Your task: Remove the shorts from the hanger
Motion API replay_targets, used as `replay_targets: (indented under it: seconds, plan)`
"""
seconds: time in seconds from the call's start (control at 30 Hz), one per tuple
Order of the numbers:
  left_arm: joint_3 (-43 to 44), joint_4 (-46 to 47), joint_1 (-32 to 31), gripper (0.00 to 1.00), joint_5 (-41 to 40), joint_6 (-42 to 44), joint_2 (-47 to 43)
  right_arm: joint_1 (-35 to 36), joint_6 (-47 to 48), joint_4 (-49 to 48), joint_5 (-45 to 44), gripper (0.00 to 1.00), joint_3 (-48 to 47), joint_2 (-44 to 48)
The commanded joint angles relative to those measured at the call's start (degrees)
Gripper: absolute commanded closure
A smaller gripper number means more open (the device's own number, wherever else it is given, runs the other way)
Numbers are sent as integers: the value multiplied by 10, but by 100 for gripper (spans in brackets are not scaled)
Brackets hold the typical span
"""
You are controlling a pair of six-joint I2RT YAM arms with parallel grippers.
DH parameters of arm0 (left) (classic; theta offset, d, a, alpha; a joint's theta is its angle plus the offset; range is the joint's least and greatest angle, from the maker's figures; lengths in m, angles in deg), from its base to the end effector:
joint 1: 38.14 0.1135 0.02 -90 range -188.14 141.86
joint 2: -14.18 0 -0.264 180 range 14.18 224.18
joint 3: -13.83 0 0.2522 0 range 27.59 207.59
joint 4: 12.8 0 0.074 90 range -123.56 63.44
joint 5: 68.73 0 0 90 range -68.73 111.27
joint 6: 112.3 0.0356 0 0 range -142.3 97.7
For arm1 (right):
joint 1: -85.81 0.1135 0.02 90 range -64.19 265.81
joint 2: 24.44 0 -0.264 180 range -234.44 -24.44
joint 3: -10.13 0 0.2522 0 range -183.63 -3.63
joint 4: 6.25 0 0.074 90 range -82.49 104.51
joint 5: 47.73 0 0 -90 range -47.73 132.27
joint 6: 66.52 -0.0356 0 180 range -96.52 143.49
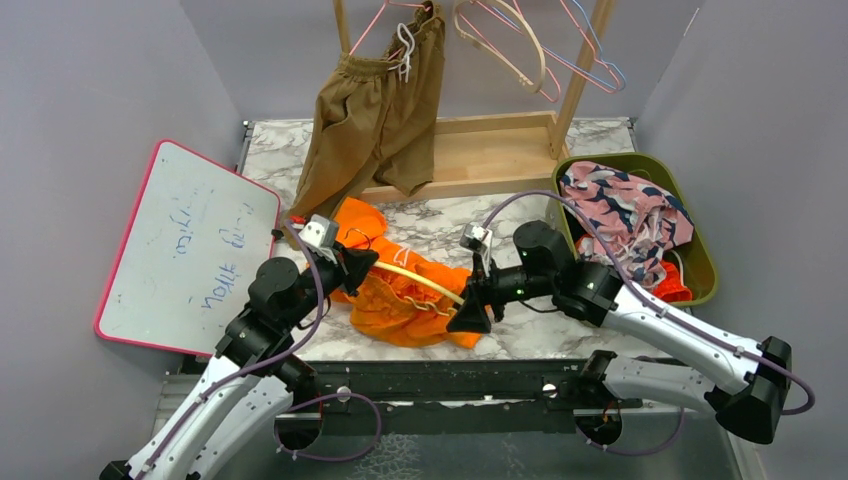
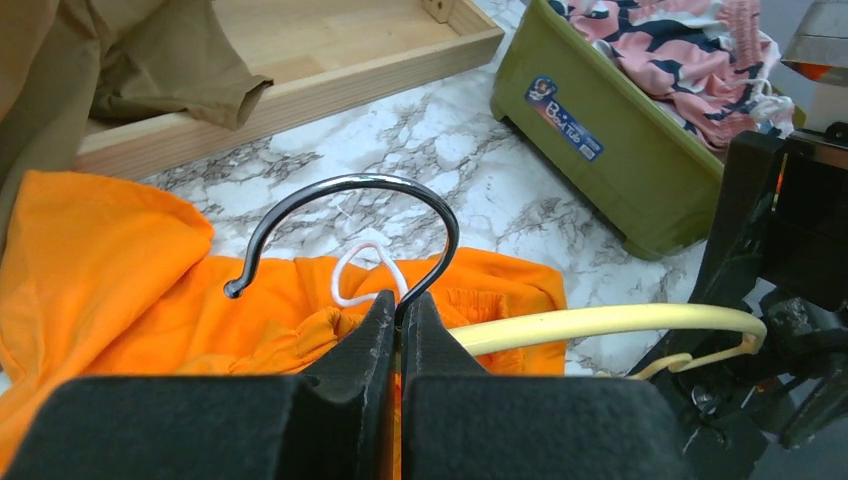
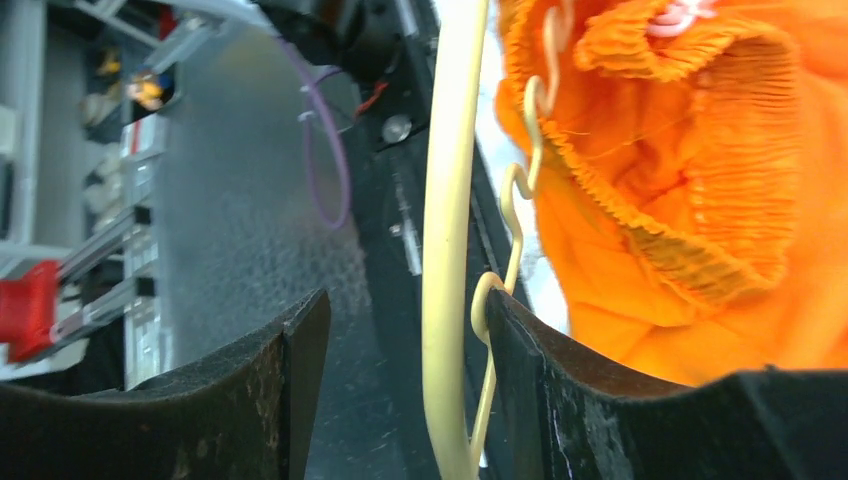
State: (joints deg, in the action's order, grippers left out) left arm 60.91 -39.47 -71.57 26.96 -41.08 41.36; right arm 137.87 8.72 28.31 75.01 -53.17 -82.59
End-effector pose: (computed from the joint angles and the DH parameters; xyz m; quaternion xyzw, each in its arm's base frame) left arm 0.1073 -0.0751 0.3070 0.1279 0.7364 -0.3252 0.5793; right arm 0.1216 0.1872 0.3093 -0.3996 0.7395 0.4696 0.2700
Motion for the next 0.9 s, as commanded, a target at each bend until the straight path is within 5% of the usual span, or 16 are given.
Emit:
replay_targets:
  seconds: [0.0, 0.13, 0.33, 0.4, 0.53, 0.63, 0.77, 0.87]
  plan:
    - [24, 38, 2, 100, 39, 32, -11, -1, -22, -49, 134, 42, 14, 30]
    - [25, 24, 2, 100, 38, 41, -12, -1, -38, -65, 181, 53, 26, 46]
    - [17, 38, 2, 100, 36, 28, -21, -2, -76, -107, 196, 88, 51, 42]
    - [15, 47, 2, 100, 39, 19, -20, -1, -82, -112, 195, 85, 54, 29]
    - [8, 63, 2, 100, 46, 3, -18, -2, -100, -141, 210, 62, 67, -9]
    - [3, 68, 2, 100, 43, -4, -19, -1, -119, -193, 247, 61, 80, -39]
    - [2, 65, 2, 100, 36, 0, -21, -1, -139, -234, 258, 75, 97, -53]
    - [3, 56, 2, 100, 33, 6, -24, -1, -136, -226, 249, 72, 97, -49]
